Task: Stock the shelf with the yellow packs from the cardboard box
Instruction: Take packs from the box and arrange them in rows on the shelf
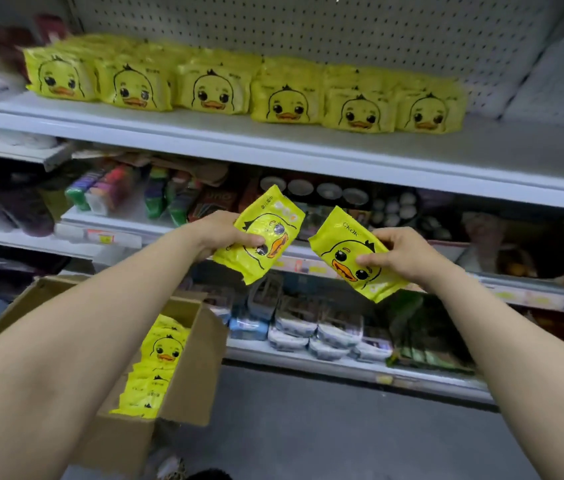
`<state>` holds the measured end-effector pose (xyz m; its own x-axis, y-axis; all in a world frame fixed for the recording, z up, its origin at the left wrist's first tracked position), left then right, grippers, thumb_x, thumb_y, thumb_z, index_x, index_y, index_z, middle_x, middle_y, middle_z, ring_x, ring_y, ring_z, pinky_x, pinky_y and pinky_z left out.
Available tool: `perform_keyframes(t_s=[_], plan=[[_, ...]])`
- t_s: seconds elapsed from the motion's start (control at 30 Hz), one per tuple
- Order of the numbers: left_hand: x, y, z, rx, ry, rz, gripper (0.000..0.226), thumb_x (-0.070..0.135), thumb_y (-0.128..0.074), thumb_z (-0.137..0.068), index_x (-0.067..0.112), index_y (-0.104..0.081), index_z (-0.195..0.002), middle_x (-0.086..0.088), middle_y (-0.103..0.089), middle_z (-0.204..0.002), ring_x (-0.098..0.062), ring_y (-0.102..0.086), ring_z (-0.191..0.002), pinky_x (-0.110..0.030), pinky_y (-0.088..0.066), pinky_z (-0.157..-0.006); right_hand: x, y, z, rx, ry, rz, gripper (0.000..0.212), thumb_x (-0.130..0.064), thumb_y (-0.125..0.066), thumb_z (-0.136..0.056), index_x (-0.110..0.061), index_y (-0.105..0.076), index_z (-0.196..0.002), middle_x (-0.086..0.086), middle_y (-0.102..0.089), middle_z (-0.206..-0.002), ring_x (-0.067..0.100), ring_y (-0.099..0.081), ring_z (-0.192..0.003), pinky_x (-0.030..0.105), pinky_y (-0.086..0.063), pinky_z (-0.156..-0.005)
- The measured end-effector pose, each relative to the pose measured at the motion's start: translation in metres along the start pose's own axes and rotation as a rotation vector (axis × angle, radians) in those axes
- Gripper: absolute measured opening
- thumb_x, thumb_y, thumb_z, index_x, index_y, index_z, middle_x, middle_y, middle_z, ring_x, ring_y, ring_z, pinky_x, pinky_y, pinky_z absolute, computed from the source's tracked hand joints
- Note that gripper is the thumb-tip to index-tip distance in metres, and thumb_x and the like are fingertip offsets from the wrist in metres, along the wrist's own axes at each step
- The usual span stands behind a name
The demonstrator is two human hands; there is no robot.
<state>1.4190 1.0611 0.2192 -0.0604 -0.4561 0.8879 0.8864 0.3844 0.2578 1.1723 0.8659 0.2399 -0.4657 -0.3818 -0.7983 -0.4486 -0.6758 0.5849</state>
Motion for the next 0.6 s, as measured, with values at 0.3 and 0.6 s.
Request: perform_keyframes(t_s=[0.3, 0.6], plan=[[0.122, -0.088, -0.049, -0.064, -0.104, -0.095, 0.027, 0.011, -0.079, -0.078, 0.013, -0.069, -0.103, -0.010, -0.076, -0.095, -0.026, -0.074, -0.082, -0.037, -0.060, -0.071, 0.020, 0.126, 0.019, 0.116, 0.013, -0.186, 0.021, -0.007, -0.081, -0.078, -0.011, -0.074, -0.097, 0.008, -0.078, -0.087, 0.022, -0.073, -0.077, 0.035, -0.060, -0.070], [0.264, -0.143, -0.156, -0.084, -0.228, -0.484, 0.077, 0.047, -0.089, -0.056, 0.007, -0.064, -0.117, -0.004, -0.070, -0.112, -0.019, -0.068, -0.096, -0.029, -0.055, -0.084, 0.048, 0.244, -0.023, 0.275, 0.006, -0.285, 0.031, -0.002, -0.080, -0.077, -0.011, -0.064, -0.102, 0.008, -0.077, -0.095, 0.021, -0.074, -0.077, 0.032, -0.060, -0.065]])
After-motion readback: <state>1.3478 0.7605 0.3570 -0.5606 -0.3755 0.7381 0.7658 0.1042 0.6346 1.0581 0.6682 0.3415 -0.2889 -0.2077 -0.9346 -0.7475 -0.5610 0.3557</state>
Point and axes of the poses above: each hand's wrist, its own z-axis away from the middle knuckle, its own y-axis out of the back of the hand, x = y × z, the point moved 6 cm from there along -z, towards the middle knuckle
